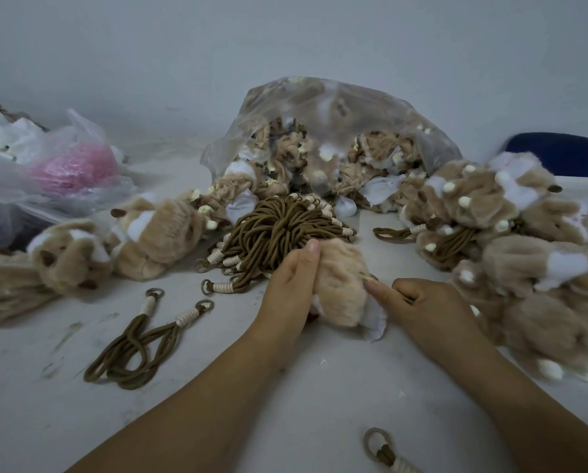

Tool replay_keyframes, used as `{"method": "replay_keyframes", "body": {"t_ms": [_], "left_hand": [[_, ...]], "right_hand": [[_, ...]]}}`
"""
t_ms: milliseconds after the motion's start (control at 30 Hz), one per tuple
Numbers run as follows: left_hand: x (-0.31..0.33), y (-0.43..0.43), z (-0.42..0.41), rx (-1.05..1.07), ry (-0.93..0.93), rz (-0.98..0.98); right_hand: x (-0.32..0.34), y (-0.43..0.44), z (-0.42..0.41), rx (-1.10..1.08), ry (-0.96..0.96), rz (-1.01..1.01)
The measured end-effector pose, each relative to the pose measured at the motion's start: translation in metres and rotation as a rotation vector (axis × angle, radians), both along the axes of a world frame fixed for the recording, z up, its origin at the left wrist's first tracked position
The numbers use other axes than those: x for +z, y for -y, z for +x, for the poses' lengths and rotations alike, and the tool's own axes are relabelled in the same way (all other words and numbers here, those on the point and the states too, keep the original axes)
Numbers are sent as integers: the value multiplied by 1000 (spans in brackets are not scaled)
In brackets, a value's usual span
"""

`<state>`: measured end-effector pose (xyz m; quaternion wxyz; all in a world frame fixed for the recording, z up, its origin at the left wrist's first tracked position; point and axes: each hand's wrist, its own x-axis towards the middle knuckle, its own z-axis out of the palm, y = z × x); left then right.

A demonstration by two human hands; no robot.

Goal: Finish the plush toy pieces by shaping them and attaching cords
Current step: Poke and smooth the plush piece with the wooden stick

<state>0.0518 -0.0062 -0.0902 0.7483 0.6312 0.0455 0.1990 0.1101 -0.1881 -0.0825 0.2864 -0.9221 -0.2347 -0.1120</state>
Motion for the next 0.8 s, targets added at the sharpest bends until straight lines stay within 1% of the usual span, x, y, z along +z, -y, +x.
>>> {"method": "replay_keyframes", "body": {"t_ms": [67, 167, 300, 367, 633, 733, 800], "left_hand": [[1, -3, 2, 78, 14, 42], [3, -8, 2, 189, 91, 169], [5, -8, 0, 235, 112, 408], [6, -8, -1, 261, 109, 494], [9, -5, -4, 208, 106, 520], [8, -2, -6, 158, 119, 545], [6, 2, -5, 126, 123, 517]], "right_hand": [[2, 3, 2, -25, 16, -27], [3, 6, 3, -52, 31, -85], [2, 7, 4, -69, 34, -105], [3, 7, 5, -50, 59, -113], [8, 10, 3, 21, 120, -122], [7, 6, 1, 35, 114, -74], [5, 3, -1, 35, 79, -14]]}}
